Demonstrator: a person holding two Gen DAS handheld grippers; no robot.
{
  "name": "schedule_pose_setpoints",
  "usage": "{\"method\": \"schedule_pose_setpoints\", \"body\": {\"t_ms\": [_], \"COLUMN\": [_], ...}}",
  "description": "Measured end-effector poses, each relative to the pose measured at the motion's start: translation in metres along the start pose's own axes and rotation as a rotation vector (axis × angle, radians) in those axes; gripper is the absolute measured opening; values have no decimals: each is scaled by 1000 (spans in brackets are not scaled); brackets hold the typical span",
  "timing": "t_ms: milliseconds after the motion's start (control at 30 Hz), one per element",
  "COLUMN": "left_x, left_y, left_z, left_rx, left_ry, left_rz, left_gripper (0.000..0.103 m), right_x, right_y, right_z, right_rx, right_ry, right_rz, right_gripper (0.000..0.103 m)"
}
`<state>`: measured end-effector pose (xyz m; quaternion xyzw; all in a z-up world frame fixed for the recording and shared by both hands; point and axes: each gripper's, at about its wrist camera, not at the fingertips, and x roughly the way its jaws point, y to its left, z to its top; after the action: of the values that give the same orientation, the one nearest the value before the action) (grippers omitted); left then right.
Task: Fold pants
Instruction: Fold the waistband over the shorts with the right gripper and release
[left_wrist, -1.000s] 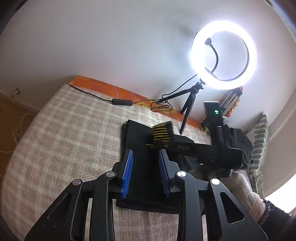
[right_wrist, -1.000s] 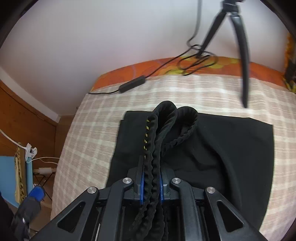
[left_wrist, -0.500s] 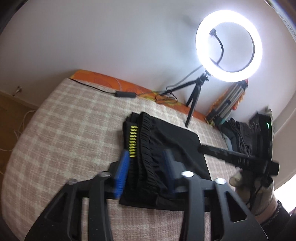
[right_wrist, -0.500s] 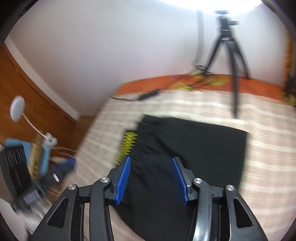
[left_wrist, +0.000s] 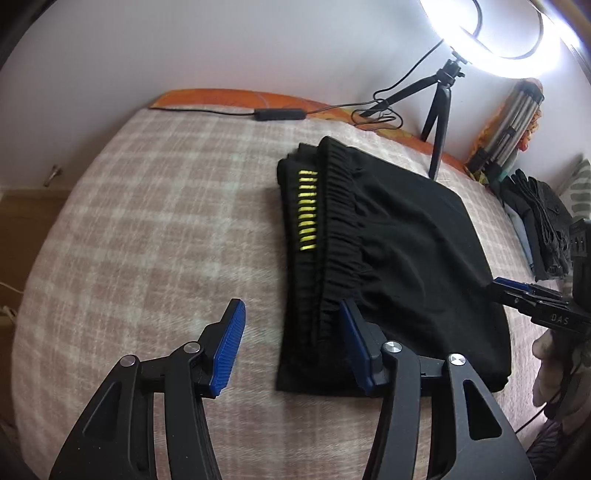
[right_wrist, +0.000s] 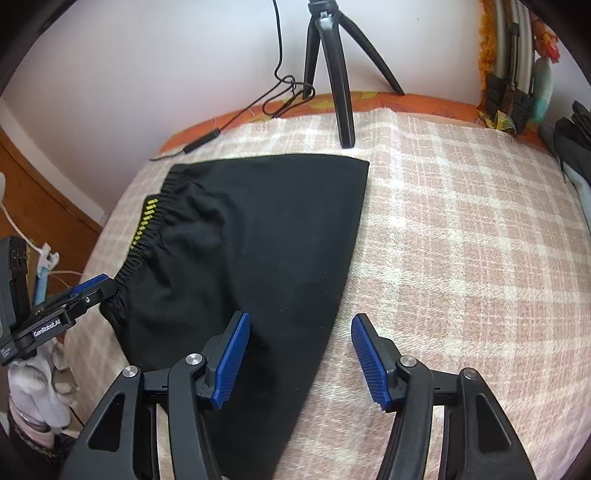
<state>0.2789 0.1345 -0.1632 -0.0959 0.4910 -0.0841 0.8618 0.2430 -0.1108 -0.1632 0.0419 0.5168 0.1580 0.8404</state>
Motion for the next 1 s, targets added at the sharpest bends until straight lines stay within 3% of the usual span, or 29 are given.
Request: {"method": "schedule_pose_setpoints", "body": {"t_ms": [133, 267, 533, 733, 1000], "left_x": [-21, -35, -20, 3, 5], "left_y": [15, 23, 34, 23, 11], "left_z": [-1, -7, -39, -40, -35], "left_rx": [-89, -227, -575, -610, -594], "left_ry": [-31, -19, 93, 142, 89], "left_rz": [-50, -188, -386, -394, -365], "left_gripper": [51, 53, 54, 57, 65], "right_x": [-1, -3, 10, 17, 23], "right_y": [-12, -29, -66, -75, -74], "right_z": [6, 16, 29, 33, 41], "right_rx": [20, 84, 203, 244, 222], "right_ry": [6, -7, -2, -6, -8], "right_rz": [72, 189, 292, 338, 356], "right_gripper": [60, 78, 78, 79, 80]}}
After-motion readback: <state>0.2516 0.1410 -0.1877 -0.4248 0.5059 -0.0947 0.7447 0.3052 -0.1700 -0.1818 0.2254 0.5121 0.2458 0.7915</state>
